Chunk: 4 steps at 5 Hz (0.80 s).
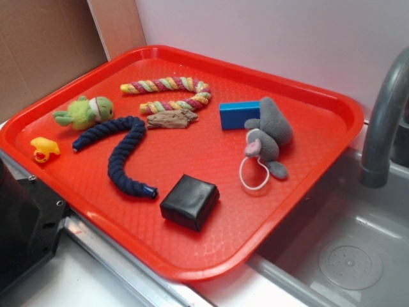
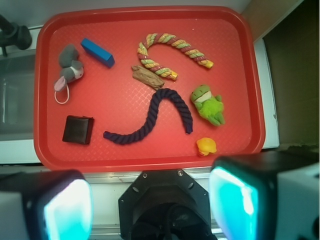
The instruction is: Grab the multicolored rope.
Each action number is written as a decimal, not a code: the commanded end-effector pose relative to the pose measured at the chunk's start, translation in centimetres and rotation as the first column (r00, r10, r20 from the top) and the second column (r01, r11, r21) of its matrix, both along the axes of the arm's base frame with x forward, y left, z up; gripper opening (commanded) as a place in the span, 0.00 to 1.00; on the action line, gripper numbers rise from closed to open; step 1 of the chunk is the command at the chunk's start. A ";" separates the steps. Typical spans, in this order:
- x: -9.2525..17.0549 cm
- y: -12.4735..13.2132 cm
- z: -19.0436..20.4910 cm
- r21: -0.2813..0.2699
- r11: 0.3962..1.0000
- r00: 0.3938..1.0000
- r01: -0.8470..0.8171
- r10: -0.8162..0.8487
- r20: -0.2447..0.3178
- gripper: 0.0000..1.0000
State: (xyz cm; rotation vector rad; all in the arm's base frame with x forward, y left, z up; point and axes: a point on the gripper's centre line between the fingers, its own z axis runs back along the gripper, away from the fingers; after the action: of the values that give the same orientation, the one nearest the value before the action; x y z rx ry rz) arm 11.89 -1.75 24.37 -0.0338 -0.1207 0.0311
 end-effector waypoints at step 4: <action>8.9 6.4 -9.5 -0.141 0.814 0.820 -0.564 0.572 0.021 1.00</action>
State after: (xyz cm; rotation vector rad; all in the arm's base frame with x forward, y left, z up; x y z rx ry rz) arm 20.84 4.38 14.03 -0.1224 -0.1601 0.6573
